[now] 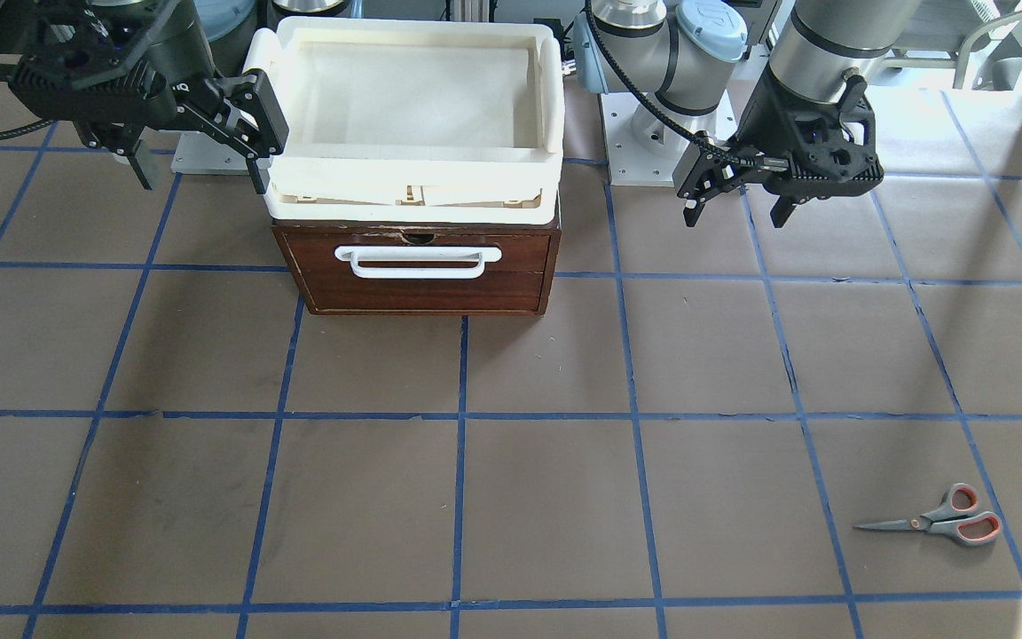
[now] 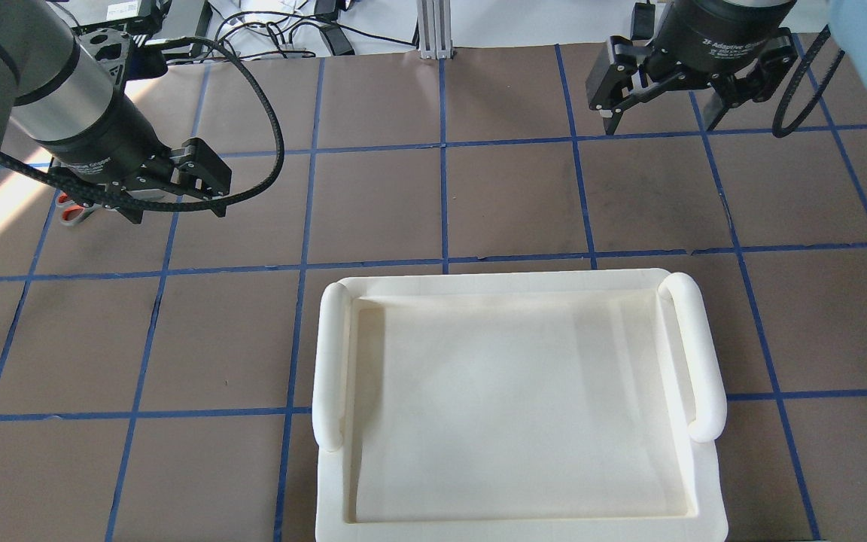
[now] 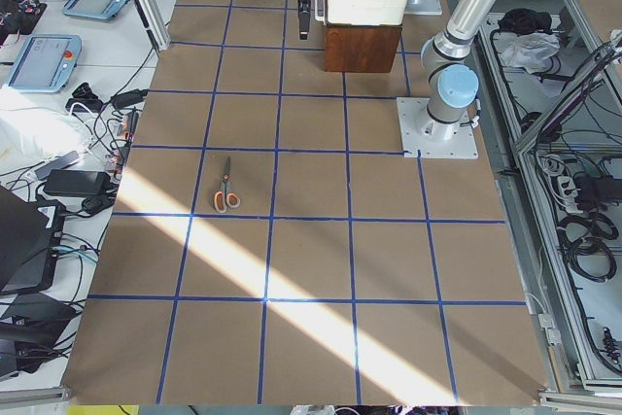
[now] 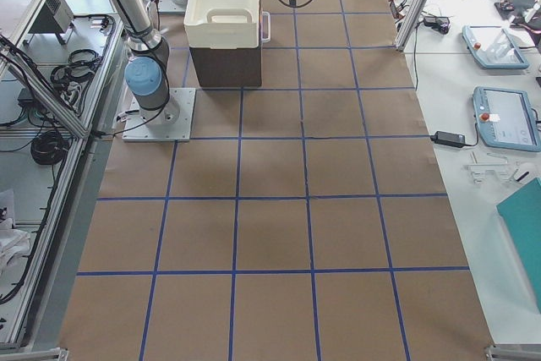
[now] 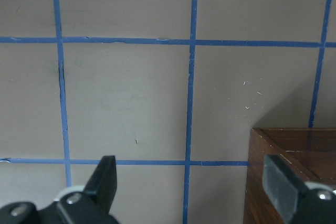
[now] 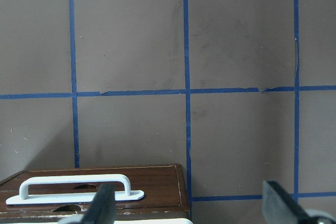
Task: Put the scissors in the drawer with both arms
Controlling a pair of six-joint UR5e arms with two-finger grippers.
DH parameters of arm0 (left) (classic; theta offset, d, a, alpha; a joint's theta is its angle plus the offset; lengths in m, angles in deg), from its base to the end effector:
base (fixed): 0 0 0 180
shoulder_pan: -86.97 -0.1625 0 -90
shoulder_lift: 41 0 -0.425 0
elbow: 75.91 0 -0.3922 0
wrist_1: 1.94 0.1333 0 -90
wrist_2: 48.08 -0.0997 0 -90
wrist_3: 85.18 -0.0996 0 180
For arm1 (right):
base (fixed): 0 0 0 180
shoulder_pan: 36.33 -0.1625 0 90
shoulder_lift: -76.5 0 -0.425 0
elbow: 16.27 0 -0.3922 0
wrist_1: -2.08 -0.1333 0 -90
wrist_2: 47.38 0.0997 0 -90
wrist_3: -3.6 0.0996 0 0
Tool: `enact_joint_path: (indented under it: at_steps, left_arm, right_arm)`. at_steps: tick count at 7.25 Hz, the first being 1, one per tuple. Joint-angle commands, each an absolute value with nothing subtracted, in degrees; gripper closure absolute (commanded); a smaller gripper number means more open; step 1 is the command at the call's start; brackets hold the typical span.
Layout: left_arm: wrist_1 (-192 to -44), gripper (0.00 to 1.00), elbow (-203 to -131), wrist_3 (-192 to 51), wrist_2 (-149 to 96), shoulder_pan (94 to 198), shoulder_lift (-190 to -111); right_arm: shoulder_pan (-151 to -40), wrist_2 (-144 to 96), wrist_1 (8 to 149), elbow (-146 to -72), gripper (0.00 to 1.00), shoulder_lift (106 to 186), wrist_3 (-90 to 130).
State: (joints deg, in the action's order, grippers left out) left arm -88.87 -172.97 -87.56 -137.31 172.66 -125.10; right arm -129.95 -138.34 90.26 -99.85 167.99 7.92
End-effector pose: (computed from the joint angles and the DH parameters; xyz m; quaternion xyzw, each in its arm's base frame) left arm -0.1003 -0.4602 0.4811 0.0167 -0.9997 0.0170 0.0057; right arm 0.1621 -0.4778 0.5529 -0.0065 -0.9985 0.0536 0.0047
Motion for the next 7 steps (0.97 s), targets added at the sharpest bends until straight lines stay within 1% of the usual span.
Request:
enact_joint_path:
  at_steps: [1, 3, 5, 6, 7]
  left_arm:
    - [-88.9, 0.0, -173.0, -87.6, -137.6, 172.7, -124.9]
    - [-89.2, 0.0, -173.0, -87.6, -138.0, 172.7, -124.7]
    - [-89.7, 0.0, -172.9, -87.6, -138.0, 172.4, -124.9]
    - [-89.5, 0.0, -172.8, -90.6, -138.1, 172.3, -125.2]
    - [-89.4, 0.0, -172.4, -99.4, -139.0, 171.7, -125.6]
  right_arm:
    - [-129.9, -138.4, 90.1, -99.9, 0.0, 168.0, 8.0]
    - [-130.0, -138.5, 90.0, -100.2, 0.0, 167.9, 7.8]
    - [-130.5, -136.5, 89.6, -105.0, 0.0, 167.5, 8.3]
    - [-131.2, -129.5, 90.3, -106.8, 0.0, 165.8, 8.3]
    - [-132.4, -126.6, 90.4, -106.8, 0.0, 163.9, 7.7]
